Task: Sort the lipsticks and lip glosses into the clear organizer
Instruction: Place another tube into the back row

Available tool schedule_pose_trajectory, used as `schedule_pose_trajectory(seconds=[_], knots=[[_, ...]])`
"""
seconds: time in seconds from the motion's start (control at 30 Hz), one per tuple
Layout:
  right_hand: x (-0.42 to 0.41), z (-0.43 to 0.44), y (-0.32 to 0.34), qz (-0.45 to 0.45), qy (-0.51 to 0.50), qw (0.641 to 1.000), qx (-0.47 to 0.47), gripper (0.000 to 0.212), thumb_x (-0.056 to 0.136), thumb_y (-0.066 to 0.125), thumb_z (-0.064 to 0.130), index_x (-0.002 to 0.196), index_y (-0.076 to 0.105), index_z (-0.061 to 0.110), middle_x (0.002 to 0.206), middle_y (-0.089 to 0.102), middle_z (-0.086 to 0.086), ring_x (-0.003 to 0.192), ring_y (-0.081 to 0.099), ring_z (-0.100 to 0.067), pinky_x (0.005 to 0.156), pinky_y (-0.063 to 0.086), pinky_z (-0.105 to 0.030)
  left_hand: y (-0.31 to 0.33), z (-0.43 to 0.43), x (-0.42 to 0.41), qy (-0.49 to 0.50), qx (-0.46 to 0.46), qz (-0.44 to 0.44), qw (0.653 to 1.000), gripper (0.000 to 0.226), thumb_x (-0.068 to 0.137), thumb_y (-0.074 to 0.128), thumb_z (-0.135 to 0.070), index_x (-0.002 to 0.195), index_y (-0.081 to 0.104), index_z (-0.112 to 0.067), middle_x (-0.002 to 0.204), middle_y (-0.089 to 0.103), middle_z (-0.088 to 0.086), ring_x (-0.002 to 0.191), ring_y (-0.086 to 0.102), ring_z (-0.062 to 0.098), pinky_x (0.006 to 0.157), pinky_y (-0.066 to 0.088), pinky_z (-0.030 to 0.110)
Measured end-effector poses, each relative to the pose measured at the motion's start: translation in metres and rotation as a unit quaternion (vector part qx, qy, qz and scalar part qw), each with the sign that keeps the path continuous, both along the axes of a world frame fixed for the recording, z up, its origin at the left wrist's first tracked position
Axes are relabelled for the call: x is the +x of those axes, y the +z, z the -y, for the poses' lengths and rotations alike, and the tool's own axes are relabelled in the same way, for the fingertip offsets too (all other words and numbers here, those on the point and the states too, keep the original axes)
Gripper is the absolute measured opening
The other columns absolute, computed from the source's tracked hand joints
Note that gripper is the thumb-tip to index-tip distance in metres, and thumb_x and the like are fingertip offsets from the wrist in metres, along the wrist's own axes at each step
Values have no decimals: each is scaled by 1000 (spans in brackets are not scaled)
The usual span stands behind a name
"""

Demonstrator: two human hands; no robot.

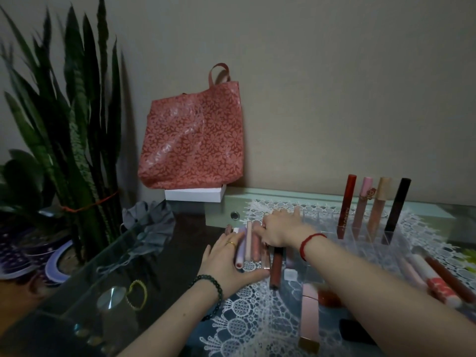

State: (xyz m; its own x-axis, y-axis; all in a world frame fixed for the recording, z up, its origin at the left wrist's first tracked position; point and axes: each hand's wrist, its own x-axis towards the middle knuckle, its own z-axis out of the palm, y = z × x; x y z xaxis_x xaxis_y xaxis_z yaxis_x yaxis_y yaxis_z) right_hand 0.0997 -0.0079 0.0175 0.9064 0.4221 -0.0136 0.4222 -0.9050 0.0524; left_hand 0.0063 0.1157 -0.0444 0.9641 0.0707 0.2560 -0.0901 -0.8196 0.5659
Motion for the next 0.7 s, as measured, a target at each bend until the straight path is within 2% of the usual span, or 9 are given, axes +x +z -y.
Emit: schedule_pose_trajectory(seconds=[0.13, 0.2, 0.27, 0.37, 0.43, 0.5, 0.57, 0.63, 0.7], knots=[[-2, 3, -5, 8, 0, 996, 86, 47, 92, 28, 48, 102, 56, 12, 114, 58, -15, 112, 48, -32, 105, 22, -49, 1, 2, -3, -8, 13, 14, 1000, 99, 56, 56, -75, 138, 24, -31, 146, 25, -13, 137, 15, 8, 113, 11, 46], [-3, 6, -6, 16, 11, 988, 153, 41, 92, 34, 45, 101, 54, 10, 109, 60, -15, 104, 52, -32, 92, 36, -38, 1, 2, -5, -17, 20, 25, 999, 98, 56, 57, -76, 138, 25, -32, 146, 24, -16, 138, 13, 7, 114, 6, 44], [-6, 9, -3, 12, 28, 969, 245, 32, 92, 41, 37, 99, 52, 8, 101, 63, -15, 94, 56, -30, 72, 38, -30, 2, 2, -7, -27, 19, 38, 999, 97, 56, 59, -74, 137, 25, -34, 145, 24, -17, 138, 9, 5, 113, 1, 41], [-11, 14, 6, -39, 40, 916, 397, 16, 87, 53, 29, 90, 50, 14, 74, 63, -5, 66, 58, -21, 57, 39, -27, 4, 4, -8, -45, 2, 48, 998, 97, 54, 63, -71, 137, 23, -38, 144, 26, -18, 137, 4, 2, 112, -2, 38], [-17, 20, 13, -90, 40, 869, 485, 13, 82, 61, 24, 83, 49, 18, 70, 61, -3, 57, 58, -17, 56, 45, -29, 6, 5, -9, -56, -4, 51, 997, 98, 54, 63, -71, 137, 21, -39, 143, 28, -18, 130, 5, -5, 114, -2, 37], [-24, 28, 21, -115, 43, 834, 539, 18, 78, 68, 18, 78, 50, 22, 76, 64, -8, 62, 61, -22, 61, 49, -38, 7, 5, -10, -62, 16, 59, 996, 94, 56, 63, -68, 136, 24, -39, 141, 31, -18, 124, 7, -10, 113, -4, 33], [-30, 37, 30, -110, 57, 828, 547, 21, 75, 72, 15, 79, 53, 22, 71, 61, -1, 56, 59, -10, 59, 49, -26, 9, 7, -11, -64, 27, 69, 995, 83, 60, 63, -64, 132, 29, -43, 134, 37, -21, 125, 14, -9, 109, -6, 27], [-36, 45, 39, -103, 74, 829, 545, 21, 74, 73, 13, 86, 58, 22, 68, 56, 6, 51, 53, -1, 56, 43, -15, 16, 10, -9, -64, 21, 71, 995, 71, 62, 64, -61, 126, 35, -48, 124, 44, -23, 125, 29, -1, 109, -3, 25], [-41, 54, 51, -97, 82, 825, 550, 20, 74, 72, 13, 90, 62, 20, 73, 58, 5, 58, 54, -1, 60, 44, -10, 27, 15, -5, -71, 5, 91, 993, 58, 62, 65, -60, 114, 42, -51, 112, 54, -21, 112, 43, 3, 110, 16, 30]])
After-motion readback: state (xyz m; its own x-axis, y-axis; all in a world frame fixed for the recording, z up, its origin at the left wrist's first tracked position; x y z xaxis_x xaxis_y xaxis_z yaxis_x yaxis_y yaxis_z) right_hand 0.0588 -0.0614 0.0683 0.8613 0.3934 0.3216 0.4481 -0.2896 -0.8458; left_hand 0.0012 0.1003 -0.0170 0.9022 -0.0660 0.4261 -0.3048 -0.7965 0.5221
